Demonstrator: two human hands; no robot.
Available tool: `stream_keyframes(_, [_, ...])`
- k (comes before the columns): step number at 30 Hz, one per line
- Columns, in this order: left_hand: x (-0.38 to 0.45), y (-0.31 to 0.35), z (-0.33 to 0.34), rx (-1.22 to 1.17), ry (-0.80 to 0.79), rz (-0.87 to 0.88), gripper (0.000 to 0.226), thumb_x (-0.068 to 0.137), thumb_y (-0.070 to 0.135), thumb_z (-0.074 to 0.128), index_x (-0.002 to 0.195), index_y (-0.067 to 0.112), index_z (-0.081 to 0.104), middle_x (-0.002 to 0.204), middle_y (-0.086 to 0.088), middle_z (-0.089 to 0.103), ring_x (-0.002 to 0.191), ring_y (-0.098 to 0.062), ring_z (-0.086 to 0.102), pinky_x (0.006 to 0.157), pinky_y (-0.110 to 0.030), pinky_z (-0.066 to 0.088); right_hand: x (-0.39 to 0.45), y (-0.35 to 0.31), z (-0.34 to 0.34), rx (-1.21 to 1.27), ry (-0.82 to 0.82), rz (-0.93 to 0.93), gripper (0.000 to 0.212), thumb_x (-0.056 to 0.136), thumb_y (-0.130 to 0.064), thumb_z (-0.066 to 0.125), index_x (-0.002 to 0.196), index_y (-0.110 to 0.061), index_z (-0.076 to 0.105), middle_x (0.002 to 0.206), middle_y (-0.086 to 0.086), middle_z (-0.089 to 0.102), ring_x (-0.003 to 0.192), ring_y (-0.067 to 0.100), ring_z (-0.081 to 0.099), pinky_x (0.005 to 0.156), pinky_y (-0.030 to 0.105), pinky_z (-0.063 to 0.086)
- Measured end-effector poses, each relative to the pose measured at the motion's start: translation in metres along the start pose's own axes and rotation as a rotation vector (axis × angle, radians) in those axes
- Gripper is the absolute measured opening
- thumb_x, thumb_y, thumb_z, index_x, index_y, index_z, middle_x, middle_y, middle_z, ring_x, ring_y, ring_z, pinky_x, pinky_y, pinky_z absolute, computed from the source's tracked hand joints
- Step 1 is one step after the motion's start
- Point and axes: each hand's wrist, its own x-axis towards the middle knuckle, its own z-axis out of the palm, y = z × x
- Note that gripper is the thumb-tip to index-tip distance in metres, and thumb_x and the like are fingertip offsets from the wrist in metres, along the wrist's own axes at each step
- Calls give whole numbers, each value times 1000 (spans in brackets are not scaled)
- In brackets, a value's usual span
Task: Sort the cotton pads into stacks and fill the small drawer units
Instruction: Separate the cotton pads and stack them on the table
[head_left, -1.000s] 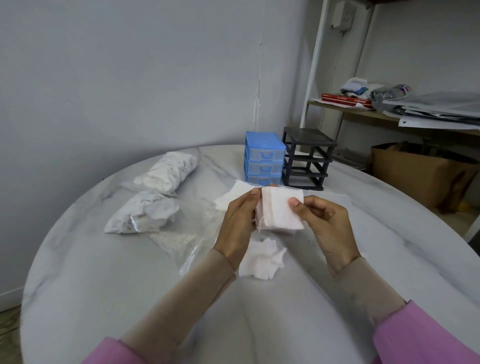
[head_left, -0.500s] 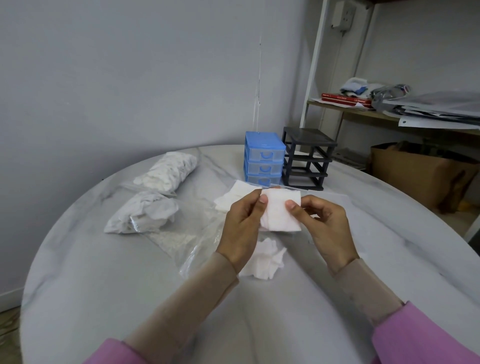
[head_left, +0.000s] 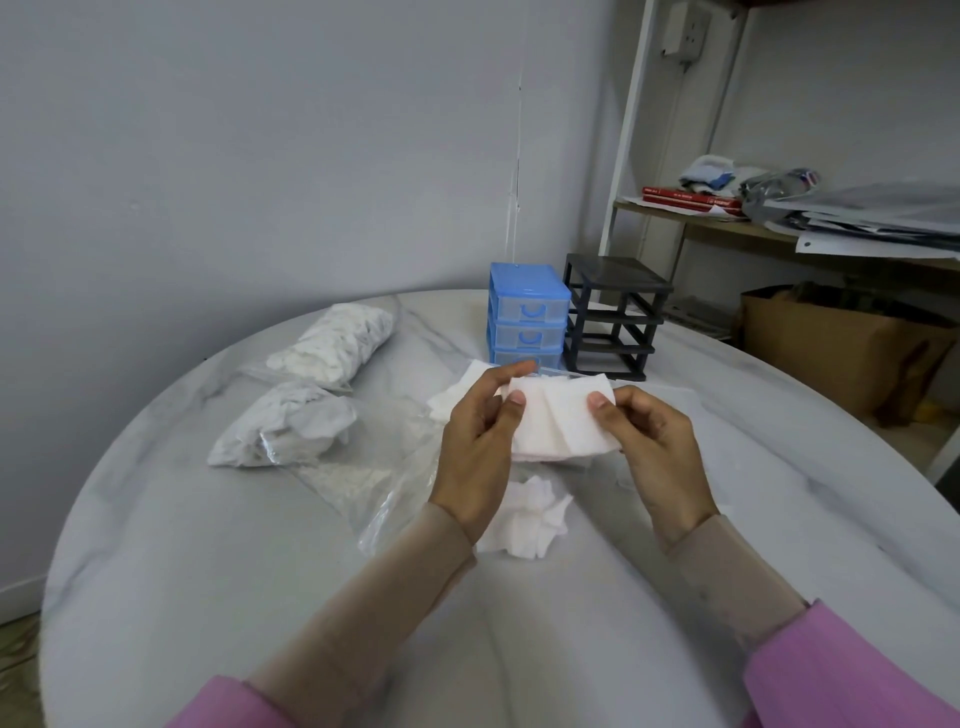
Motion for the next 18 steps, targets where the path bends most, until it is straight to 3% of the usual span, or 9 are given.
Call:
stream_keyframes(4, [-2,4,-1,-25,33,-29,33,98,6,39,109,34,52,75,8,63,67,-4,55,63,-22,46,-2,-5,0,39,61,-10,17,92,-10,53,78,-17,60,74,-9,63,63,-7,57,60,8,43])
stream_keyframes(6, [-2,4,-3,18,52,-3,34,98,5,37,108,36,49,68,3,57,65,-12,49,63,-30,43,-1,-6,-1,64,96,-10,20,93,-5,51,79,-18,58,75,-14,62,61,-12,57,56,4,42])
stream_keyframes(8, [-2,2,-4,73,48,38,30,98,5,35,106,29,51,73,-4,53,67,-17,44,65,-33,39,-2,-8,-1,92,100,-2,20,92,-2,51,79,-16,58,73,-13,63,61,-11,57,56,5,42])
stream_keyframes(11, [-1,0,-5,159,54,88,26,97,2,37,92,16,59,80,7,57,69,-10,44,65,-23,36,-3,-10,0,99,70,-11,15,89,1,54,82,-11,61,71,-9,65,61,-6,58,58,7,44])
stream_keyframes(14, [0,1,-4,156,55,59,29,95,0,42,89,17,66,92,4,64,79,-7,53,70,-15,39,-4,-10,1,92,45,-16,11,85,1,59,79,-9,60,68,-5,62,62,0,58,60,10,45])
stream_keyframes(18, [0,0,-2,99,28,36,29,93,-1,48,93,23,65,104,-1,65,91,-14,60,76,-19,46,-3,-9,1,90,17,24,13,82,-2,64,74,-11,60,75,2,60,73,10,56,67,23,45])
